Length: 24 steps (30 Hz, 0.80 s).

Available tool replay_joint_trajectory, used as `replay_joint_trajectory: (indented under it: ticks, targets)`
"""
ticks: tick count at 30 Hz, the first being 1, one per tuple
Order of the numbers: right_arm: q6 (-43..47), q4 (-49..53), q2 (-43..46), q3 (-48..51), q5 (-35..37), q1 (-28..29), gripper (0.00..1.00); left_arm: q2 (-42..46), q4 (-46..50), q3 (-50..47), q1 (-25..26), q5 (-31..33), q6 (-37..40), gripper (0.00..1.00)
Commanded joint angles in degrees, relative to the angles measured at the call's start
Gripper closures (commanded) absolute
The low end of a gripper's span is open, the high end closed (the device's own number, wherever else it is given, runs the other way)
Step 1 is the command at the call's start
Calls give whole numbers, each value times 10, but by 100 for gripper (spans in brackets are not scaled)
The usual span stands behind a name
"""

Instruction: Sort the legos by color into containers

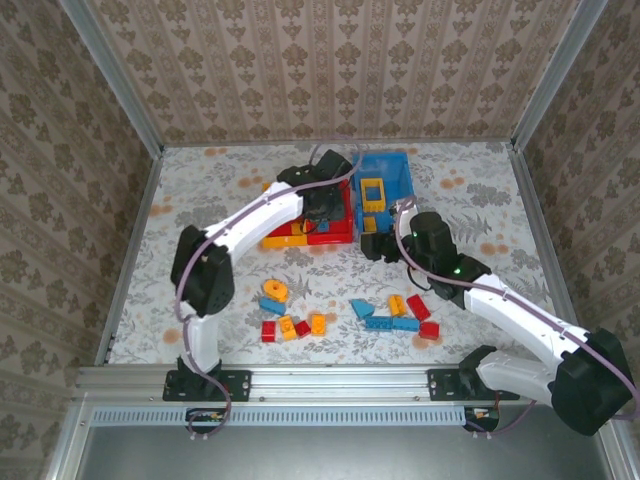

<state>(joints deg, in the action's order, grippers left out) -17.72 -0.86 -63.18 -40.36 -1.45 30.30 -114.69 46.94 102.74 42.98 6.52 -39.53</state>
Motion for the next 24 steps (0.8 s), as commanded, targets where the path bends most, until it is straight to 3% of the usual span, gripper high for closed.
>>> replay_joint_trajectory:
  ticks: [1, 9, 18, 24]
  targets:
    - [-23, 25, -5, -18, 7, -8, 18, -47, 24, 35, -22, -54, 21, 73]
    - [-29, 34, 6, -5, 7, -13, 18, -107, 11, 66, -35, -105, 20, 68]
    - [-30, 35, -9, -9, 2, -16, 18, -111, 17, 52, -34, -107, 11, 44]
    - [-12, 53, -4, -21, 14, -16, 18, -79, 25, 50, -34, -90, 9, 43]
